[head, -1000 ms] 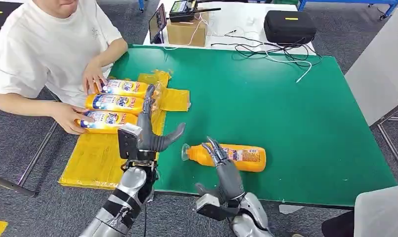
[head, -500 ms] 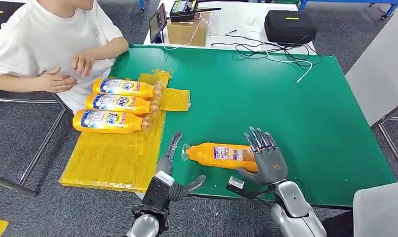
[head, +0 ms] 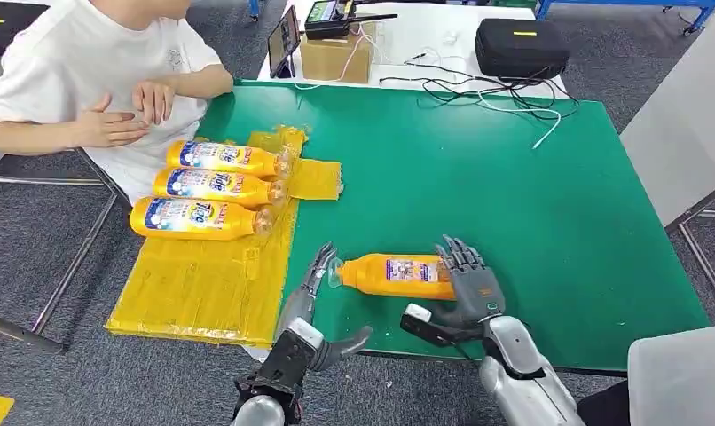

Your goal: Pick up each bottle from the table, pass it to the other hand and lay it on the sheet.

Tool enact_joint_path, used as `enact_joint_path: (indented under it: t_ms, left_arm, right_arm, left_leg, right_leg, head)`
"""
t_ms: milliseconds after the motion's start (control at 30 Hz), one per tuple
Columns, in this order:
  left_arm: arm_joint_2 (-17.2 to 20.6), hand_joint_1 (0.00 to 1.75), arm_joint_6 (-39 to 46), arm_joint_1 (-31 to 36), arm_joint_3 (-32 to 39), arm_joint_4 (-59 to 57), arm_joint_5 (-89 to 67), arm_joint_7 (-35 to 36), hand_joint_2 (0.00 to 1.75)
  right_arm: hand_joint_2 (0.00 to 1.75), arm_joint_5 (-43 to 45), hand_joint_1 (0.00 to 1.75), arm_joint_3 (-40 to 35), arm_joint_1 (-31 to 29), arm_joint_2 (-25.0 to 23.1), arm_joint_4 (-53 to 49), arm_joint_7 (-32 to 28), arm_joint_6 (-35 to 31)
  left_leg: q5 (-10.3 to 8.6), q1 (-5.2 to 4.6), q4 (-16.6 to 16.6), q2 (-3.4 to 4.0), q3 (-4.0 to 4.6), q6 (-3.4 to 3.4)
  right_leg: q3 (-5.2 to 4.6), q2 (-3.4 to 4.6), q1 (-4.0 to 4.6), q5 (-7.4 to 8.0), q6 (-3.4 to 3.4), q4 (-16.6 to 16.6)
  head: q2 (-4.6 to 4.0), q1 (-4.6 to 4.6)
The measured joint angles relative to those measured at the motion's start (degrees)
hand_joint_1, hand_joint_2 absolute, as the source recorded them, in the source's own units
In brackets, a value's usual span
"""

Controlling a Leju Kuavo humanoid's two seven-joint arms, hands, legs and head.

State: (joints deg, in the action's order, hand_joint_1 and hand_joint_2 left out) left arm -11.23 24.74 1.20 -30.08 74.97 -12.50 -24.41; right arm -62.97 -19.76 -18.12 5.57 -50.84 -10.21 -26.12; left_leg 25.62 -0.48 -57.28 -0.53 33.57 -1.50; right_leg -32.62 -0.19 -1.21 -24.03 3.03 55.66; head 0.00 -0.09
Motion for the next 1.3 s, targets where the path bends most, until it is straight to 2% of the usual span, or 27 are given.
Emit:
enact_joint_path:
  t_ms: [167, 267, 400, 433, 467, 500, 767, 1133, 1233, 1300]
  left_arm:
    - [0.09, 0.0, -0.41, -0.06, -0.07, 1.14, -2.6, 0.33, 1.75]
    - [0.24, 0.0, -0.52, -0.21, -0.2, 1.6, -3.28, 0.35, 1.75]
    - [0.44, 0.0, -3.0, -0.8, -0.35, 2.71, -3.3, 1.33, 1.75]
    - [0.46, 0.0, -3.49, -0.91, -0.48, 3.01, -3.1, 1.53, 1.75]
    - [0.5, 0.0, -3.69, -0.93, -0.57, 3.28, -3.12, 1.68, 1.75]
    - [0.59, 0.0, -3.67, -0.93, -0.63, 3.41, -3.52, 1.73, 1.75]
    - [0.74, 0.0, -7.19, -1.34, -0.72, 4.87, -3.06, 4.43, 1.75]
    - [0.77, 0.0, -7.8, -2.58, 0.59, 5.7, 1.65, 6.95, 1.75]
    - [0.77, 0.0, 1.52, -3.32, 1.47, 5.07, -2.28, 3.64, 1.75]
    - [0.74, 0.0, 5.92, -3.2, 1.55, 4.07, -4.0, 0.46, 1.75]
  right_arm:
    - [1.75, 2.6, 0.0, -1.22, -2.69, -0.9, 2.82, 2.08, 5.46]
    - [1.75, 2.88, 0.0, -1.46, -3.78, -1.2, 3.89, 3.15, 6.21]
    - [1.75, 1.77, 0.0, -2.08, -6.02, -1.81, 5.88, 7.98, 7.56]
    - [1.75, 1.27, 0.07, -2.27, -6.77, -2.01, 6.6, 9.31, 8.04]
    - [1.75, 1.05, 1.26, -2.51, -7.61, -2.31, 7.27, 10.38, 8.52]
    - [1.75, 0.92, 1.73, -2.6, -8.33, -2.45, 7.74, 11.06, 9.2]
    - [1.75, 0.9, 1.75, -4.28, -12.85, -4.15, 11.67, 16.3, 18.73]
    - [1.75, 0.9, 1.75, -5.84, -14.11, -4.22, 13.11, 17.7, 20.37]
    - [1.75, 5.21, 1.75, -5.86, -12.88, -4.22, 12.89, 14.55, 21.55]
    - [1.75, 11.78, 1.75, -5.49, -12.64, -3.87, 12.74, 8.24, 22.62]
  left_leg:
    - [0.0, 0.01, 0.0, 0.09, -0.11, 0.0]
    - [0.0, 0.02, 0.01, 0.09, -0.14, 0.0]
    - [0.0, 0.02, 0.01, 0.28, -0.21, 0.0]
    - [-0.01, 0.01, 0.01, 0.28, -0.21, 0.0]
    - [-0.03, 0.01, 0.01, 0.27, -0.21, -0.02]
    - [-0.04, 0.01, 0.01, 0.25, -0.21, -0.02]
    - [-0.06, 0.01, 0.0, 0.24, -0.29, -0.02]
    - [-0.05, 0.01, 0.0, 0.21, -0.39, -0.01]
    - [-0.02, 0.02, 0.0, 0.21, -0.47, -0.01]
    - [0.09, 0.05, 0.01, 0.27, -0.7, 0.06]
  right_leg:
    - [0.03, 0.1, 0.01, 0.0, -0.01, 0.0]
    - [0.08, 0.1, 0.02, 0.0, -0.01, 0.0]
    - [0.1, 0.14, 0.02, 0.03, -0.03, 0.0]
    - [0.11, 0.14, 0.01, 0.04, -0.03, 0.0]
    - [0.11, 0.14, 0.01, 0.05, -0.02, 0.0]
    - [0.12, 0.13, 0.01, 0.05, -0.02, 0.0]
    - [0.2, 0.13, 0.01, 0.08, 0.01, -0.01]
    - [0.27, 0.13, 0.01, 0.07, 0.02, -0.02]
    - [0.28, 0.13, 0.02, 0.03, 0.0, -0.03]
    - [0.45, 0.16, 0.05, -0.01, -0.01, -0.06]
  head:
    - [0.0, 0.0]
    - [0.0, 0.0]
    - [0.0, 0.0]
    - [0.02, 0.0]
    - [0.0, 0.0]
    - [0.0, 0.0]
    - [0.0, 0.0]
    - [0.0, 0.02]
    - [0.0, -0.02]
    - [0.0, 0.0]
